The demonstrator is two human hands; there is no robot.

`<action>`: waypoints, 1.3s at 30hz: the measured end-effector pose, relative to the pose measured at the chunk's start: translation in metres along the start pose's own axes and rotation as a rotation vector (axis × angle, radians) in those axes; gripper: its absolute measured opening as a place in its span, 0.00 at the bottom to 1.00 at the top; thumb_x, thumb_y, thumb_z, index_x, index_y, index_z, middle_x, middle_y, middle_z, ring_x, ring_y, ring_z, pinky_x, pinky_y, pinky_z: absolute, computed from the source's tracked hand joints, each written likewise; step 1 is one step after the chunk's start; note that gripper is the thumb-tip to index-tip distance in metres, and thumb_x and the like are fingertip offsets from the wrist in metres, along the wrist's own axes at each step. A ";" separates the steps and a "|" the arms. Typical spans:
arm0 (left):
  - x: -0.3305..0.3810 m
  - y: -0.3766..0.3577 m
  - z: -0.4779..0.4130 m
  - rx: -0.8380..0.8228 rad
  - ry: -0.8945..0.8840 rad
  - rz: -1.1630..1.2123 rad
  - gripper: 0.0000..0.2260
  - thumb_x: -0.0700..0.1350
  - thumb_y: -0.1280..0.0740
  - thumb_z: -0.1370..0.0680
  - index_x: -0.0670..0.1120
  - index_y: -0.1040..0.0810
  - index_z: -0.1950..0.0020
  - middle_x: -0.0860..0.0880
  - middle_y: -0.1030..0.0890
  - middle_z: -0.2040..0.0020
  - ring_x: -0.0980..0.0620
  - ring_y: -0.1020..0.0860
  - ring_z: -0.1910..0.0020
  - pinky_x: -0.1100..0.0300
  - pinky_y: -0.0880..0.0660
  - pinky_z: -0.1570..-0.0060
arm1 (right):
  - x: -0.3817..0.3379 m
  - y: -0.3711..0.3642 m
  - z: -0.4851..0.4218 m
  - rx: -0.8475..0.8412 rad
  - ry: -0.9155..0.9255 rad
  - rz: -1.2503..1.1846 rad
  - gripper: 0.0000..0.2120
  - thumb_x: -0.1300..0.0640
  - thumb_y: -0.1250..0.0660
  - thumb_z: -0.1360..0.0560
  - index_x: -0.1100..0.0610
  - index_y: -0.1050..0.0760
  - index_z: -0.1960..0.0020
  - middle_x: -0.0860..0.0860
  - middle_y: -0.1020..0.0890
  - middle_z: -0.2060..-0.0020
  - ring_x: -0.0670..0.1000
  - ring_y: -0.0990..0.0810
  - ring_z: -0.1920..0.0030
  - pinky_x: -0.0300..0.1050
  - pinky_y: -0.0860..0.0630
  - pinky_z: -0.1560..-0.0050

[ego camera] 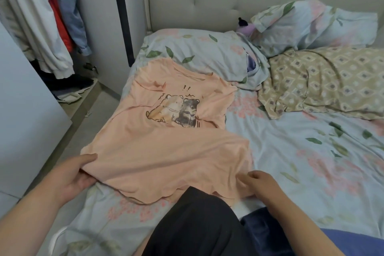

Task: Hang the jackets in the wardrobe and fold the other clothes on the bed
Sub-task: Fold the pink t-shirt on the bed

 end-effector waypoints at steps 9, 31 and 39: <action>-0.021 -0.028 0.048 -0.354 0.037 -0.286 0.13 0.32 0.30 0.33 0.41 0.25 0.51 0.43 0.20 0.66 0.51 0.24 0.71 0.63 0.26 0.76 | -0.019 -0.019 0.020 -0.079 0.054 -0.321 0.06 0.62 0.40 0.21 0.58 0.33 0.57 0.57 0.30 0.61 0.58 0.28 0.60 0.59 0.18 0.52; -0.013 0.011 0.067 0.101 -0.275 0.254 0.14 0.27 0.47 0.23 0.41 0.26 0.53 0.39 0.24 0.50 0.49 0.24 0.56 0.60 0.20 0.65 | -0.027 0.021 0.043 -0.028 0.108 -0.780 0.17 0.74 0.48 0.28 0.64 0.23 0.50 0.60 0.19 0.58 0.56 0.18 0.66 0.45 0.20 0.67; 0.034 0.057 0.115 0.464 -0.993 -0.927 0.13 0.31 0.33 0.28 0.50 0.22 0.53 0.50 0.20 0.58 0.47 0.25 0.59 0.56 0.32 0.62 | -0.055 0.049 0.056 -0.012 0.364 -0.623 0.16 0.74 0.36 0.25 0.55 0.22 0.46 0.49 0.14 0.58 0.49 0.17 0.58 0.44 0.20 0.54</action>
Point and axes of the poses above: each hand's wrist, its own z-axis away from the middle knuckle, its own y-axis out of the back of the hand, x = y × z, the point moved 3 cm from there along -z, towards the middle knuckle
